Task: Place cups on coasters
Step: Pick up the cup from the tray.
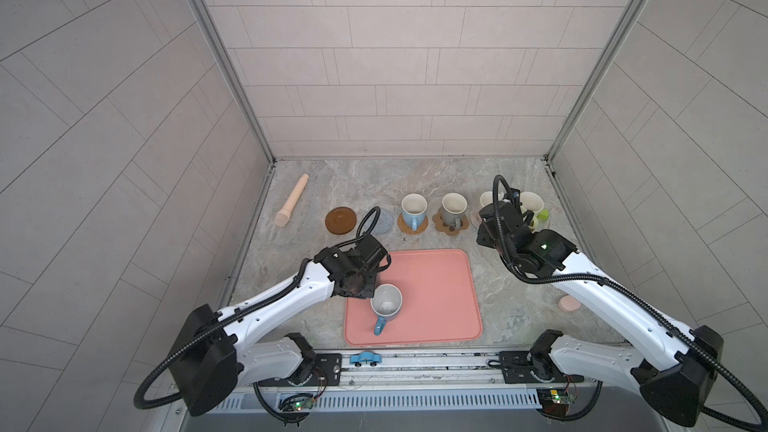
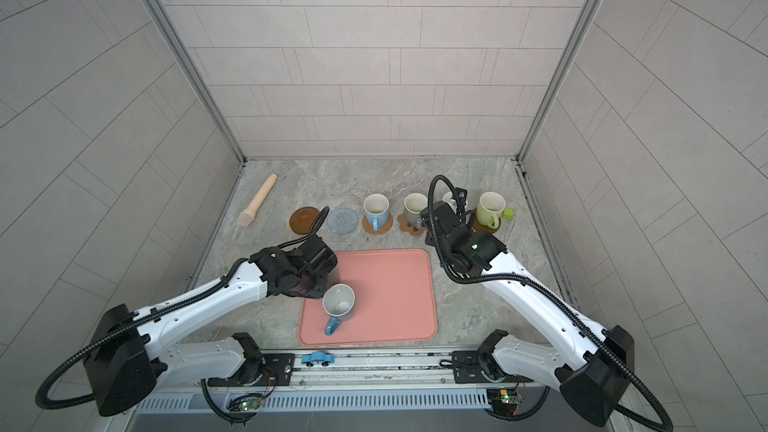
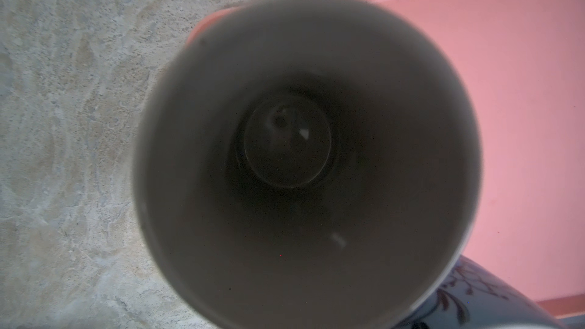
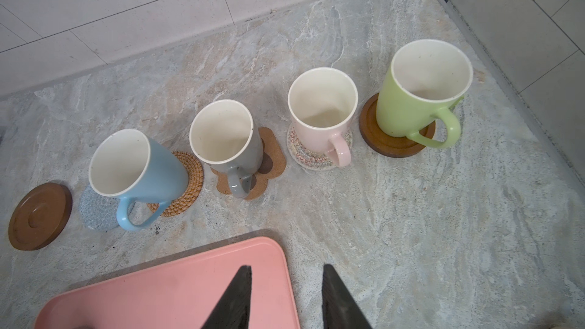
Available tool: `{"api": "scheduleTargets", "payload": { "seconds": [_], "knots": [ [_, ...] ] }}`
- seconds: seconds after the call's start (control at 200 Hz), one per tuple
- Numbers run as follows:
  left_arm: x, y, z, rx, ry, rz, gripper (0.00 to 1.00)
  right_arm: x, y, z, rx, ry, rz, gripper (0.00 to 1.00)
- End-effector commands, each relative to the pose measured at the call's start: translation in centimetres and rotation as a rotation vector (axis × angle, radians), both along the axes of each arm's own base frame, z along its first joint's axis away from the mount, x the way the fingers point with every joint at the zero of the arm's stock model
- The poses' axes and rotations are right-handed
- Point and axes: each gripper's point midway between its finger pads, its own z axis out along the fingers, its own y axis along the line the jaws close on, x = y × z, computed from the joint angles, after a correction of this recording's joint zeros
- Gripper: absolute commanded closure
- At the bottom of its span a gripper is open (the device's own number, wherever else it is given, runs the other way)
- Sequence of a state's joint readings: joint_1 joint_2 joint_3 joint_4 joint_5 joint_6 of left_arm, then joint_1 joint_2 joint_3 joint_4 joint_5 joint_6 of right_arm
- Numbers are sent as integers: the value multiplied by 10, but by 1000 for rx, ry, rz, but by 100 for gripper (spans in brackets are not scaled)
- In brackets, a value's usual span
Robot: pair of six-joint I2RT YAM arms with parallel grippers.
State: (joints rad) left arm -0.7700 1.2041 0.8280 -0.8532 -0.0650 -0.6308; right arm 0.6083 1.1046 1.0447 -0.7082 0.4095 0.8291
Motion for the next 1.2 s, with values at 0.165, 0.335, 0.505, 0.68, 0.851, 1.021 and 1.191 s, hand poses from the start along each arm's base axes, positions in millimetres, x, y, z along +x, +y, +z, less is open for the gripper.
{"api": "scheduleTargets", "payload": {
  "seconds": [0.165, 0.335, 0.505, 0.68, 0.851, 1.021, 1.191],
  "knots": [
    [14, 4, 19, -7, -83, 31, 84, -8, -14, 0, -4, -11, -56, 60],
    [20, 3, 32, -25, -124, 42, 83, -11, -17, -1, -2, -14, -63, 60],
    [30, 3, 44, -41, -188, 51, 84, -12, -20, 2, -7, -27, -66, 60],
    [38, 5, 50, -38, -217, 59, 84, -14, -23, 5, -9, -40, -71, 60],
    [49, 3, 56, -48, -245, 67, 86, -16, -26, 7, -12, -46, -77, 60],
    [61, 1, 63, -52, -283, 77, 87, -18, -29, 9, -17, -52, -84, 60],
    [69, -1, 68, -47, -306, 72, 87, -21, -33, 11, -19, -61, -92, 60]
  ]
}}
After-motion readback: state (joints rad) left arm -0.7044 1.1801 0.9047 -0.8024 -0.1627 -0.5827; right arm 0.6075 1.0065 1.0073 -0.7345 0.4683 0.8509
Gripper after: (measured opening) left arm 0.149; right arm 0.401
